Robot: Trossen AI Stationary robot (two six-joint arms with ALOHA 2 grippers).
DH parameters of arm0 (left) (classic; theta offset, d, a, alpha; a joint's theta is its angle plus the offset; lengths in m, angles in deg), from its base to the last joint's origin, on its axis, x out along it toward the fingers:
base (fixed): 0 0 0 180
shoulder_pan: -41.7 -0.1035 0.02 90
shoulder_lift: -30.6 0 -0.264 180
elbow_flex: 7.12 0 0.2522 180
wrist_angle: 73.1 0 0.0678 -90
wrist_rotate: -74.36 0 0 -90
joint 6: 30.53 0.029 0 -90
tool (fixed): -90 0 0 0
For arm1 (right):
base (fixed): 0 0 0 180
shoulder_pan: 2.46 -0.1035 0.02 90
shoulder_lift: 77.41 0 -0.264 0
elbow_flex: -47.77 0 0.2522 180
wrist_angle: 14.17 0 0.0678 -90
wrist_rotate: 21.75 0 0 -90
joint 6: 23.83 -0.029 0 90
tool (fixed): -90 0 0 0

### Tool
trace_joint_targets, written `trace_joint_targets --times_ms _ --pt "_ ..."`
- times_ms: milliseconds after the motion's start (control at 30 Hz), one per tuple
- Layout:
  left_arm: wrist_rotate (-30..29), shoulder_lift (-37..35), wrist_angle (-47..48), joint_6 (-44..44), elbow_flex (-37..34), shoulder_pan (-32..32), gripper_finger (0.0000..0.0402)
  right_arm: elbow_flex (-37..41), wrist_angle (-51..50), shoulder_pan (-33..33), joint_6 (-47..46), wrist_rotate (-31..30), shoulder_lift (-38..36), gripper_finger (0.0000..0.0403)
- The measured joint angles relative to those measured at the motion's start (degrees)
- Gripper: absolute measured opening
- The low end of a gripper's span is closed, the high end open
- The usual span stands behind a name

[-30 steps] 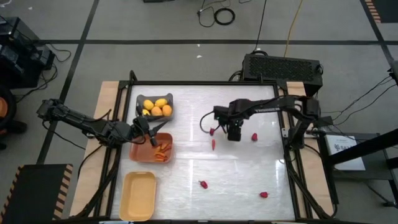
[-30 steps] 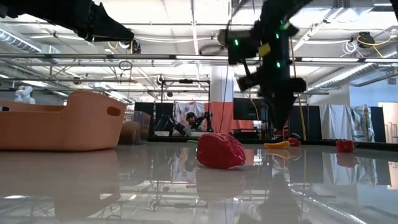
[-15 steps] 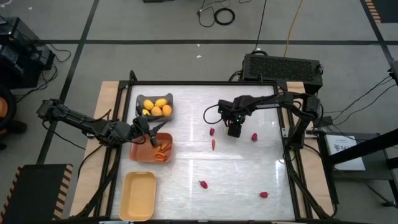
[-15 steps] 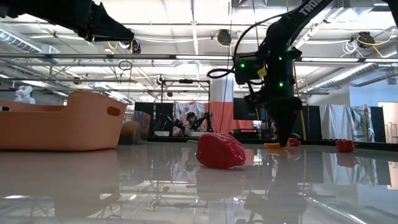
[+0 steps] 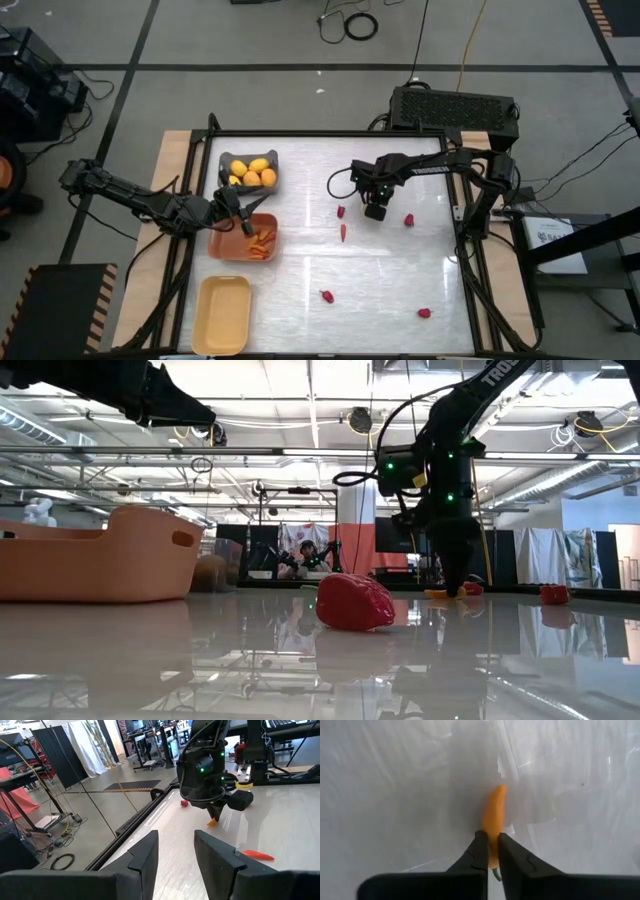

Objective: Sort produce into baskets
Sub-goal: Put the yellow chili pepper into the orange bin

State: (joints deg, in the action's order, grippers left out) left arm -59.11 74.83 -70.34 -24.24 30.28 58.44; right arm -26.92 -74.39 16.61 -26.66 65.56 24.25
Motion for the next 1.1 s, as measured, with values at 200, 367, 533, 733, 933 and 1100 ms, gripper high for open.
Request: trace_joint_targets --times_ms 200,367,533,733,933,1100 --pt "-0.02 0.0 0.0 0.03 0.0 0.0 0.0134 -0.77 -0.29 -0.66 -3.98 0.01 0.0 0.0016" --pt "-0.02 0.0 0.0 0.07 0.0 -0.5 0.0135 -3.98 0.66 -3.88 -5.2 0.04 0.0 0.0016" --pt "-0.03 0.0 0.0 0.04 0.0 -1.07 0.0134 -7.71 10.58 -9.66 -7.04 -0.08 0.0 0.0008" --pt "0.0 0.0 -0.01 0.02 0.0 -1.05 0.0134 -7.95 36.28 -18.21 -5.67 -0.18 0.03 0.0007" --pt "0.03 0.01 0.0 0.0 0.0 -1.01 0.0134 -6.99 64.7 -24.73 -4.85 -0.18 6.86 0.0007" --pt "0.11 0.02 0.0 0.0 0.0 -1.01 0.0134 -8.11 77.63 -27.41 -2.26 -0.19 13.42 0.0006"
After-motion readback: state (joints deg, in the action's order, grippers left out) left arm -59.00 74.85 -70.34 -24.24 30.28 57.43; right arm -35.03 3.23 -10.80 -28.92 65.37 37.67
